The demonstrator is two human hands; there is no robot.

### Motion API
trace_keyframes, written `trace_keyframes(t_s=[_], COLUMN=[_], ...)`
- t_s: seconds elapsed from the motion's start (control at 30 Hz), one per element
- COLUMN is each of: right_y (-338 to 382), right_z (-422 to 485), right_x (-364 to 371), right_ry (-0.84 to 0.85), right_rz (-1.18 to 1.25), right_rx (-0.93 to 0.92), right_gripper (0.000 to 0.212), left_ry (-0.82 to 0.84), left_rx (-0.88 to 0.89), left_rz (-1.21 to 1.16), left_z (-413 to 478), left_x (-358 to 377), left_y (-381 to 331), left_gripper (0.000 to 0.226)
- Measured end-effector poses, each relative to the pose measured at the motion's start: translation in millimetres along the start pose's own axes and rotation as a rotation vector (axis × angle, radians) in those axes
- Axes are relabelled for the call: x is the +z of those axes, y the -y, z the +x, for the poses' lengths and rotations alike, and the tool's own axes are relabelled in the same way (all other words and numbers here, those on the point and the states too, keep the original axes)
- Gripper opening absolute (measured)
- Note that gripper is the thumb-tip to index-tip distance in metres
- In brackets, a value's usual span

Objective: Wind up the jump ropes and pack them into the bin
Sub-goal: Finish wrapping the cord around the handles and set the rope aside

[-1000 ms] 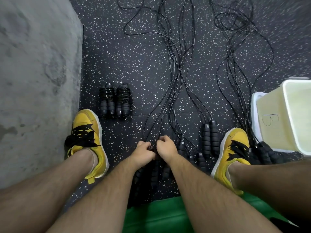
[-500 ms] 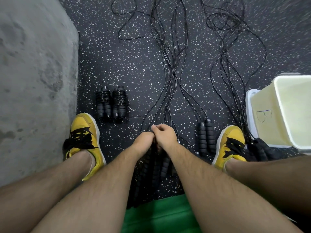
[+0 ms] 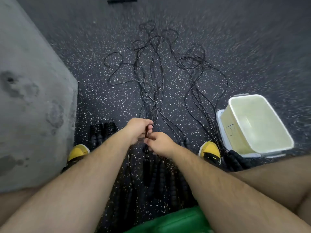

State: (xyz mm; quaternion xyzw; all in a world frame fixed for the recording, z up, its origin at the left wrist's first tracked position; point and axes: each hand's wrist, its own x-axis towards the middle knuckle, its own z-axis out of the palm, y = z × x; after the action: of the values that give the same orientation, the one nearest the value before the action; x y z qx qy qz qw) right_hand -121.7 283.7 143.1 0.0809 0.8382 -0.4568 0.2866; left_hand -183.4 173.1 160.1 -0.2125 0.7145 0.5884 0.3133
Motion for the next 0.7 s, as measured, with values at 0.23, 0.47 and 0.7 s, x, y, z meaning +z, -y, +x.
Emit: trace_keyframes(t_s=[0.23, 0.47, 0.7], right_y=[111.8, 165.2, 224.1], right_z=[-78.0, -100.1, -65.7], right_x=[-110.8, -162.5, -168.5], right_ry=[0.087, 0.046, -0.034], right_rz=[-0.623, -0.228, 0.343], right_rx=[-0.081, -0.051, -0.13], right_gripper=[0.035, 0.045, 0.037], left_ry=[-0.104, 0.003, 0.109], left_rx=[0.126, 0.371, 0.498], left_rz=[0.086, 0.124, 0.102], left_z=[-74.1, -149.9, -164.6], left_x=[-18.6, -41.6, -30.0], left_y=[-97.2, -164.3, -171.3], left_gripper=[0.019, 0.018, 0.014])
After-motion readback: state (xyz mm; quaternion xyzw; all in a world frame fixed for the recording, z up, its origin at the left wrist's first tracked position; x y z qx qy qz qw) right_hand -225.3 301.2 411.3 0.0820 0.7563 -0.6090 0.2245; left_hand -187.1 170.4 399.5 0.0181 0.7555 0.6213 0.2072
